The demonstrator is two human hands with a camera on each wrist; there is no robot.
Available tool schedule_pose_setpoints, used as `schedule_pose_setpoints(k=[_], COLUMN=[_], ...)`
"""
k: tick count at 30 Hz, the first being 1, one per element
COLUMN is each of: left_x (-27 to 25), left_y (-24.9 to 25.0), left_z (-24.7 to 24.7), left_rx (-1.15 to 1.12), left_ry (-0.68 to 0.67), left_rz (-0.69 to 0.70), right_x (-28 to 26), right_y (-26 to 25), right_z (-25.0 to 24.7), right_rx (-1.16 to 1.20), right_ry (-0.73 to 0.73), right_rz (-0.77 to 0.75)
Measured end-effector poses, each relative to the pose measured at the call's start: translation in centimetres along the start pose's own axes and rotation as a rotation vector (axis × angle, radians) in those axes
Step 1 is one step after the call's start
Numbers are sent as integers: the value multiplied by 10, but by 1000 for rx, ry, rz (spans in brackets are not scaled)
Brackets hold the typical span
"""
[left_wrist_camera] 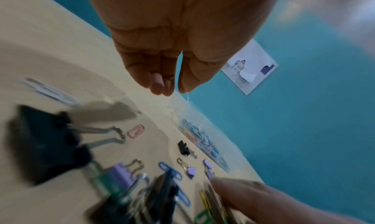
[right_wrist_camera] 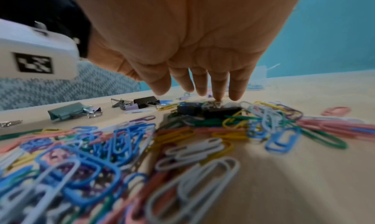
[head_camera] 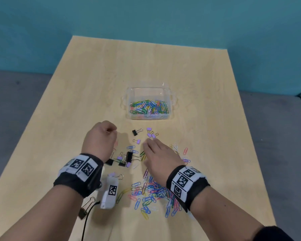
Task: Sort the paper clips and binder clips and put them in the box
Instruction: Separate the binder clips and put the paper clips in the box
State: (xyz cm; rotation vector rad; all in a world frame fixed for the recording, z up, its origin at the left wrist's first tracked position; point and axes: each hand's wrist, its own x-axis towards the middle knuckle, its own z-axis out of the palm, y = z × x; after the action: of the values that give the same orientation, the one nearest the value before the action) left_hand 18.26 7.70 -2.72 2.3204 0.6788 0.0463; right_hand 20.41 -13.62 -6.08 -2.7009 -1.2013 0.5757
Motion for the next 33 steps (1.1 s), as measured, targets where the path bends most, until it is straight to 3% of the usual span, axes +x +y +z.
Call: schedule_pose_setpoints(k=[3,6,11,15,19,22,24,29,33], left_x=[-36,-61,-59,-50,-45,-45,-45,-49,-52], left_y=[-15,-28,-19,-8,-8,-10,-9,-27,-65], left_z=[1,16,30,33,34,33,25,-24,-50], left_rx=[79,306,613,749,748,679,518,-5,64], left_ry=[-25,-104,-204,-281,-315,-332,-289,-109,-87], left_rz=[126,308,476,481,496,460,414,6,-99], right_x=[1,-10,-36,-44,-52,-56,-58,-53,-37], right_y=[-9,-13,-14,-21,-30,-36,-40,-50,-62], right_z=[-2,2,4,4,12,19,21,24,21], right_rx=[-74,-146,-227,-180,-165,-134,-140,-144,-160], right_ry=[-86,-126,-183,-131,-36,56,96,84,-18], right_rz=[9,-1,1,29,39,44,27,6,-68])
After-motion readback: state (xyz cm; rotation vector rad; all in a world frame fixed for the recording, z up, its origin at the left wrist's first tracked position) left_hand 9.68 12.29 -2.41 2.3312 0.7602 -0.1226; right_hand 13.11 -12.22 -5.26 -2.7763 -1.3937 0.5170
